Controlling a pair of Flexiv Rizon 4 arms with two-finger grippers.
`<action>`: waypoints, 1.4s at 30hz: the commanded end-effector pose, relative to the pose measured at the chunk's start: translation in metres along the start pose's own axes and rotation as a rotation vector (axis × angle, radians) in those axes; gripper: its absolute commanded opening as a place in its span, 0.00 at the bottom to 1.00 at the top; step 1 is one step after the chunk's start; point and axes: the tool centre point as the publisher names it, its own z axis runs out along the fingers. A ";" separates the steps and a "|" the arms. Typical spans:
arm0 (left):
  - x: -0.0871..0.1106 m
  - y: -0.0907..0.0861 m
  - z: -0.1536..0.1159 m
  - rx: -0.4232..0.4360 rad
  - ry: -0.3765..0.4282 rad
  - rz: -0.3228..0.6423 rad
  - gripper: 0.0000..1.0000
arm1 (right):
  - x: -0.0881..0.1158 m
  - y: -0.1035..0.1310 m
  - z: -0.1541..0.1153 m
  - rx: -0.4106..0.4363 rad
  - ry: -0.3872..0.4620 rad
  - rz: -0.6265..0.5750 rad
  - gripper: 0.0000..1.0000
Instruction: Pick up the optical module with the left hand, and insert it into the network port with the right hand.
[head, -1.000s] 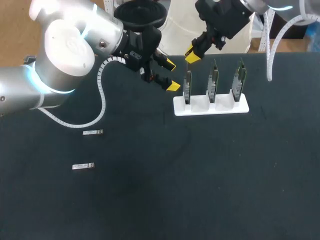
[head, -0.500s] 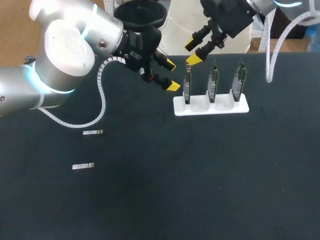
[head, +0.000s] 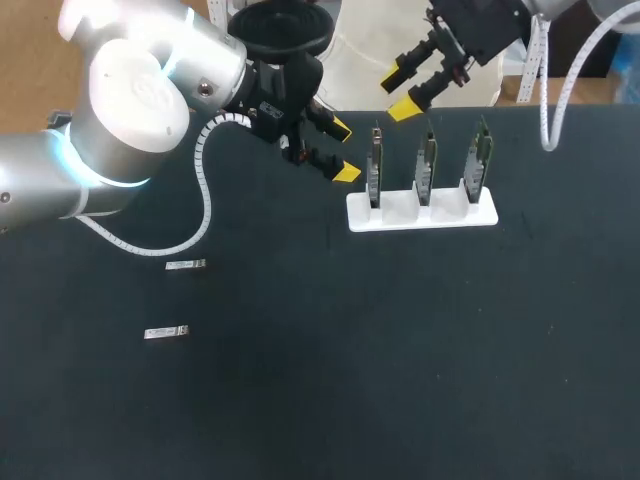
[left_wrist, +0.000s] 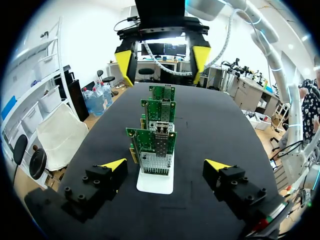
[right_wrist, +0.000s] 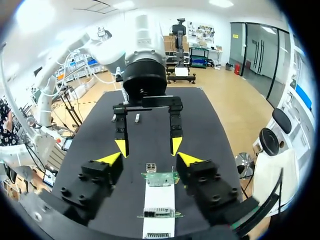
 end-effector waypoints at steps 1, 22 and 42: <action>-0.001 0.000 0.000 -0.001 0.004 -0.001 1.00 | -0.001 0.001 0.006 0.014 0.013 0.001 0.00; -0.001 0.000 0.000 -0.001 0.004 -0.001 1.00 | 0.006 -0.002 0.026 0.032 0.057 0.027 0.00; -0.001 0.000 0.000 -0.001 0.004 -0.001 1.00 | 0.016 -0.009 0.036 0.027 0.070 0.065 0.00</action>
